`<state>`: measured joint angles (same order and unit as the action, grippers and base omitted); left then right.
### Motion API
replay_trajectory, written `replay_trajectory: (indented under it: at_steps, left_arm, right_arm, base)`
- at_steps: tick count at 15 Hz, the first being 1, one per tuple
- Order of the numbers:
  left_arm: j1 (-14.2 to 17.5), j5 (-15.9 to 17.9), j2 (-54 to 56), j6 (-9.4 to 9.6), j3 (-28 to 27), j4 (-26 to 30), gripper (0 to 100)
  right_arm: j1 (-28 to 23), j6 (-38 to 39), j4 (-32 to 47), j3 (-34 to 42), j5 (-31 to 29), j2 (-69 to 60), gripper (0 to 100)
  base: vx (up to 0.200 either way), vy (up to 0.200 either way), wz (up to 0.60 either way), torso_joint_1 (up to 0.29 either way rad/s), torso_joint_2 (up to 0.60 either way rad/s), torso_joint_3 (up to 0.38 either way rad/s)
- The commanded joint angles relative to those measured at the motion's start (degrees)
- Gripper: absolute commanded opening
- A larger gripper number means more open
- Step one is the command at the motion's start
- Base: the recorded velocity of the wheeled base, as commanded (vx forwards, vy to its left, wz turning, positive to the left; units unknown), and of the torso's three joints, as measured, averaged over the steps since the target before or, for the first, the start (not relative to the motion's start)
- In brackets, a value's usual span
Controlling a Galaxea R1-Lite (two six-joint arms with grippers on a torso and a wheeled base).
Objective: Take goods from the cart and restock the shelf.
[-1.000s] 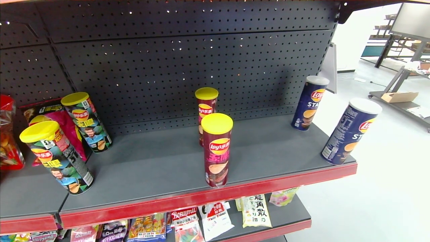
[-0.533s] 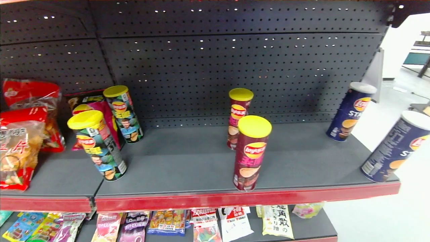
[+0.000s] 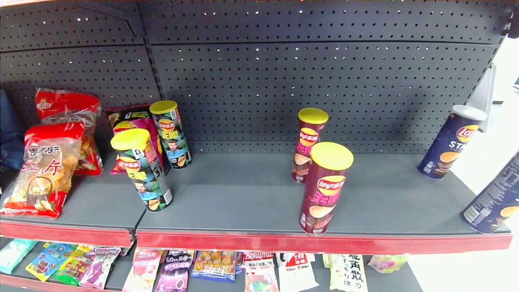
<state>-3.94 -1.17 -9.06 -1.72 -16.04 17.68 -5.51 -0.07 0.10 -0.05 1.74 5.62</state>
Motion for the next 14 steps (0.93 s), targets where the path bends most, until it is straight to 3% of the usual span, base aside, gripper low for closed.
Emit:
replay_trajectory:
  at_steps: [1, 3, 4, 5, 7, 9, 10, 11, 12, 14]
  left_arm:
    - [1.0, -0.4, -0.7, -0.48, 0.7, 0.3, 100]
    - [0.6, 2.3, 4.1, -1.09, 8.5, -3.7, 100]
    - [0.6, 2.8, 4.0, -1.36, 8.9, -5.1, 100]
    - [-0.5, 7.7, 3.6, -1.18, 11.6, -11.0, 100]
    - [-1.1, 8.7, 3.4, -0.39, 11.7, -11.3, 100]
    - [-3.1, 10.1, 3.0, -1.27, 11.6, -11.3, 100]
    - [-6.5, 9.7, 2.3, -0.48, 11.6, -11.3, 100]
    - [-6.9, 7.5, 3.1, 0.75, 11.8, -11.3, 100]
    - [-6.7, 5.1, 3.4, 0.49, 12.4, -12.1, 100]
    - [-6.7, 1.1, 3.4, 1.10, 13.8, -19.1, 100]
  right_arm:
    - [0.0, 0.0, 0.0, 0.0, 0.0, 0.0, 100]
    - [0.0, 0.0, 0.0, 0.0, 0.0, 0.0, 100]
    - [0.0, 0.0, 0.0, 0.0, 0.0, 0.0, 100]
    - [0.0, 0.0, 0.0, 0.0, -0.1, 0.0, 100]
    - [0.0, 0.0, 0.0, 0.0, 0.0, 0.0, 100]
    - [0.0, 0.0, 0.0, 0.0, 0.0, 0.0, 100]
    - [0.0, 0.0, 0.0, 0.0, 0.0, 0.0, 100]
    - [0.0, 0.0, 0.0, 0.0, 0.0, 0.0, 100]
    - [0.0, 0.0, 0.0, 0.0, 0.0, 0.0, 100]
    - [0.0, 0.0, 0.0, 0.0, 0.0, 0.0, 100]
  base:
    - [0.000, 0.000, 0.00, 0.000, 0.00, 0.000]
    - [0.000, 0.000, 0.00, 0.000, 0.00, 0.000]
    - [0.000, 0.000, 0.00, 0.000, 0.00, 0.000]
    - [0.000, 0.000, 0.00, 0.000, 0.00, 0.000]
    - [0.000, 0.000, 0.00, 0.000, 0.00, 0.000]
    - [0.000, 0.000, 0.00, 0.000, 0.00, 0.000]
    - [0.000, 0.000, 0.00, 0.000, 0.00, 0.000]
    - [0.000, 0.000, 0.00, 0.000, 0.00, 0.000]
    - [0.000, 0.000, 0.00, 0.000, 0.00, 0.000]
    - [0.000, 0.000, 0.00, 0.000, 0.00, 0.000]
